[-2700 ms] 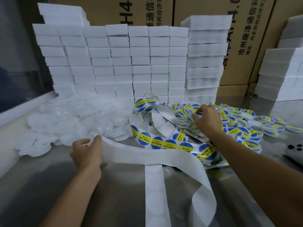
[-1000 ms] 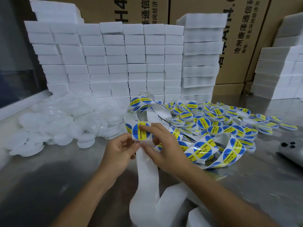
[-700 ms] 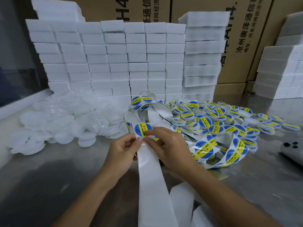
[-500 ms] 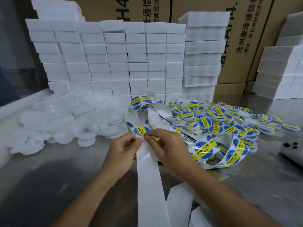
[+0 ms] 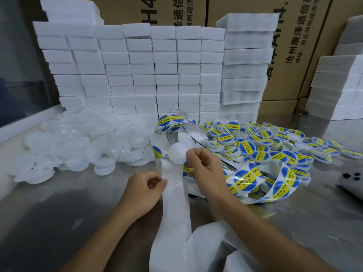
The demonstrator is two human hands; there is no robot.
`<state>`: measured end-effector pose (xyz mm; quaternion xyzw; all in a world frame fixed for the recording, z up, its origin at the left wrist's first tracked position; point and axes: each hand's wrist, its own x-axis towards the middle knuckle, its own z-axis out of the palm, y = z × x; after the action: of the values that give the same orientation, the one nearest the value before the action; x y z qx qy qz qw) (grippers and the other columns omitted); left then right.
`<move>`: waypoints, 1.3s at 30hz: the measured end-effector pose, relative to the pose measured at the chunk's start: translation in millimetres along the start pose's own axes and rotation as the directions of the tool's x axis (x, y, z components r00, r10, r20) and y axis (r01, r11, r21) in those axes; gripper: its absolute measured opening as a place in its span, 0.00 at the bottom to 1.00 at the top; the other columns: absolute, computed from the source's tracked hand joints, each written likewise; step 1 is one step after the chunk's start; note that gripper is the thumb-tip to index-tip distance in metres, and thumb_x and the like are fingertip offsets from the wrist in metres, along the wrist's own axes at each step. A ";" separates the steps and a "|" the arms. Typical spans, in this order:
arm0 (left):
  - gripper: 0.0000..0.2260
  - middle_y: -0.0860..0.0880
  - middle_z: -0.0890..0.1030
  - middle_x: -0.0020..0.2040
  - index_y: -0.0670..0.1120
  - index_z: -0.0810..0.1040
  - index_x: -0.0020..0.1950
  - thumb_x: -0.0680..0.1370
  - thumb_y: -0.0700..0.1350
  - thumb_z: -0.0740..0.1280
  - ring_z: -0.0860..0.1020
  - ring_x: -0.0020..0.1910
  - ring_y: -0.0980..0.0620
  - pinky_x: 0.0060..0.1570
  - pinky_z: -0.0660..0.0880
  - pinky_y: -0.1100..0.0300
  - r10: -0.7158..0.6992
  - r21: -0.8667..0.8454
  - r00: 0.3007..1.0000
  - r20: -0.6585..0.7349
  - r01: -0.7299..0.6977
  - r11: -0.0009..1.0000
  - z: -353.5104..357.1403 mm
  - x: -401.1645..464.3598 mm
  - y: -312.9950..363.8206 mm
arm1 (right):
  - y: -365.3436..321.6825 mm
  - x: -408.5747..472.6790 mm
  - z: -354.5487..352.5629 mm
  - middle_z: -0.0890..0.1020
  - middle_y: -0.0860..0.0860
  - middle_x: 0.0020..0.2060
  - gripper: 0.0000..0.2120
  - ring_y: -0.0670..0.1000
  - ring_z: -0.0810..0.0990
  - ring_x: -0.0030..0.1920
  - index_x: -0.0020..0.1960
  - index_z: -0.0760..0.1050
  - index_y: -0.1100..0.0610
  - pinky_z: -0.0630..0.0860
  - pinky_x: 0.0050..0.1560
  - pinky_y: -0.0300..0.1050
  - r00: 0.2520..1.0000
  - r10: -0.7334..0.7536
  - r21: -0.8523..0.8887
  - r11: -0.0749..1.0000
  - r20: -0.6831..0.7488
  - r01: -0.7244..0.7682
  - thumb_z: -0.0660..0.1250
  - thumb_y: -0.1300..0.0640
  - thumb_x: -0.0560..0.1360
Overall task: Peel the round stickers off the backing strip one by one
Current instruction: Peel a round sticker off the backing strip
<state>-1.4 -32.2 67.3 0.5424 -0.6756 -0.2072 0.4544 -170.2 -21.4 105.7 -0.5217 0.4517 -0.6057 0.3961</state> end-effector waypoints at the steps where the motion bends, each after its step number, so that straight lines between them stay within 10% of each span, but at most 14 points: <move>1: 0.11 0.53 0.78 0.27 0.48 0.79 0.31 0.73 0.42 0.73 0.72 0.26 0.59 0.32 0.70 0.68 0.002 0.025 1.000 -0.021 -0.001 1.000 -0.6 0.2 -1.3 | -1.0 0.7 -1.2 0.82 0.42 0.34 0.07 0.39 0.78 0.35 0.44 0.80 0.55 0.76 0.36 0.34 0.999 -0.015 -0.021 1.000 -0.035 0.014 0.66 0.56 0.79; 9: 0.13 0.55 0.77 0.29 0.49 0.77 0.32 0.71 0.55 0.73 0.71 0.26 0.59 0.28 0.66 0.69 0.052 0.077 0.992 -0.114 -0.043 0.996 -22.0 6.5 -13.8 | -10.2 0.0 -4.9 0.85 0.47 0.34 0.04 0.42 0.83 0.35 0.46 0.82 0.58 0.76 0.36 0.32 1.000 0.018 0.186 0.982 -0.016 -0.015 0.69 0.62 0.77; 14: 0.09 0.49 0.75 0.30 0.44 0.75 0.33 0.69 0.47 0.61 0.74 0.33 0.46 0.34 0.68 0.53 -0.003 0.161 0.958 -0.287 0.051 0.986 -44.8 10.0 -17.8 | -11.7 -0.8 -5.8 0.87 0.48 0.39 0.08 0.44 0.85 0.42 0.45 0.83 0.51 0.78 0.40 0.33 1.000 -0.004 0.178 0.984 0.011 0.002 0.71 0.63 0.75; 18: 0.11 0.45 0.76 0.60 0.49 0.80 0.54 0.73 0.39 0.66 0.72 0.58 0.40 0.56 0.68 0.45 -0.065 0.457 0.923 -0.378 0.247 0.855 -54.6 13.5 -24.4 | -12.5 0.3 -9.1 0.87 0.45 0.40 0.10 0.42 0.85 0.42 0.46 0.83 0.49 0.77 0.39 0.31 1.000 0.002 0.153 0.988 -0.011 0.000 0.73 0.65 0.74; 23: 0.30 0.51 0.52 0.80 0.53 0.53 0.79 0.79 0.48 0.62 0.53 0.76 0.45 0.68 0.58 0.41 -0.252 0.585 0.950 -0.186 0.313 0.748 -59.2 12.3 -36.1 | -10.8 1.4 -11.7 0.86 0.41 0.36 0.10 0.39 0.84 0.39 0.46 0.83 0.51 0.75 0.35 0.28 1.000 -0.004 0.121 0.993 -0.030 0.008 0.72 0.66 0.74; 30: 0.06 0.48 0.75 0.55 0.52 0.71 0.51 0.76 0.52 0.62 0.70 0.60 0.44 0.57 0.65 0.45 -0.326 0.631 0.919 -0.222 0.391 0.671 -60.8 13.5 -33.2 | -6.4 3.8 -11.5 0.85 0.48 0.38 0.17 0.41 0.81 0.38 0.58 0.77 0.55 0.80 0.43 0.36 0.977 -0.134 0.034 0.989 -0.168 0.142 0.71 0.69 0.73; 39: 0.03 0.43 0.73 0.56 0.44 0.76 0.48 0.77 0.43 0.65 0.70 0.57 0.41 0.54 0.70 0.47 -0.231 0.676 0.927 -0.296 0.374 0.635 -57.5 9.7 -24.9 | -1.5 8.3 -13.8 0.84 0.44 0.38 0.09 0.38 0.80 0.37 0.51 0.80 0.52 0.76 0.39 0.32 0.949 -0.163 0.032 0.984 -0.269 0.178 0.75 0.60 0.72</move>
<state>60.4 -37.0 80.7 0.7987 -0.5566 0.0519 0.2227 -185.1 -27.1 108.8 -0.4618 0.4368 -0.7144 0.2926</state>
